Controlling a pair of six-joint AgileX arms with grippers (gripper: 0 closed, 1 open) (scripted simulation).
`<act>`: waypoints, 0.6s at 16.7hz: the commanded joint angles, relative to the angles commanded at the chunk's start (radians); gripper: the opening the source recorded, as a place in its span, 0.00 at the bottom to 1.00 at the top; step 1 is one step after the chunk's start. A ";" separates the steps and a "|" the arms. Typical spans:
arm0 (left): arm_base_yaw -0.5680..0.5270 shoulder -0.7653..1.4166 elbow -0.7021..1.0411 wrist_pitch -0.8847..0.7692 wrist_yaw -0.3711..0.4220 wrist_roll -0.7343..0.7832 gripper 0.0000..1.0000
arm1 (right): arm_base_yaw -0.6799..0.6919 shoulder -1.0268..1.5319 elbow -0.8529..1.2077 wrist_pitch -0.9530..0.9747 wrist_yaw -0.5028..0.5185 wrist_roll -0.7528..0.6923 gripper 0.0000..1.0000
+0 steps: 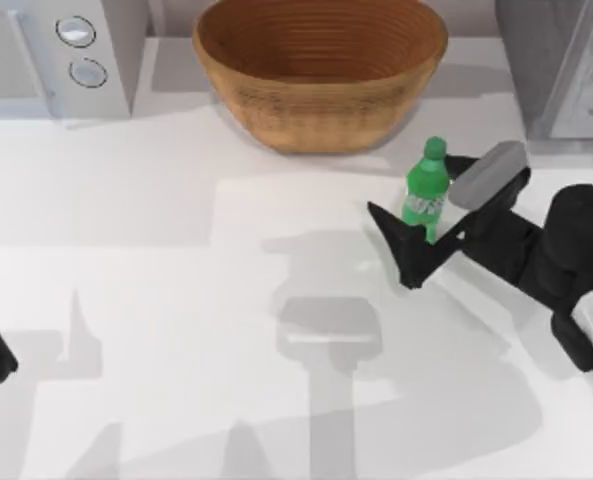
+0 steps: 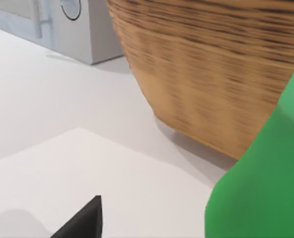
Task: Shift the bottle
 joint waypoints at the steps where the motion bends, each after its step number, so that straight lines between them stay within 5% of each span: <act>1: 0.000 0.000 0.000 0.000 0.000 0.000 1.00 | 0.000 0.000 0.000 0.000 0.000 0.000 1.00; 3: 0.000 0.000 0.000 0.000 0.000 0.000 1.00 | 0.000 0.000 0.000 0.000 0.000 0.000 1.00; 10: 0.000 0.000 0.000 0.000 0.000 0.000 1.00 | 0.000 0.000 0.000 0.000 0.000 0.000 0.47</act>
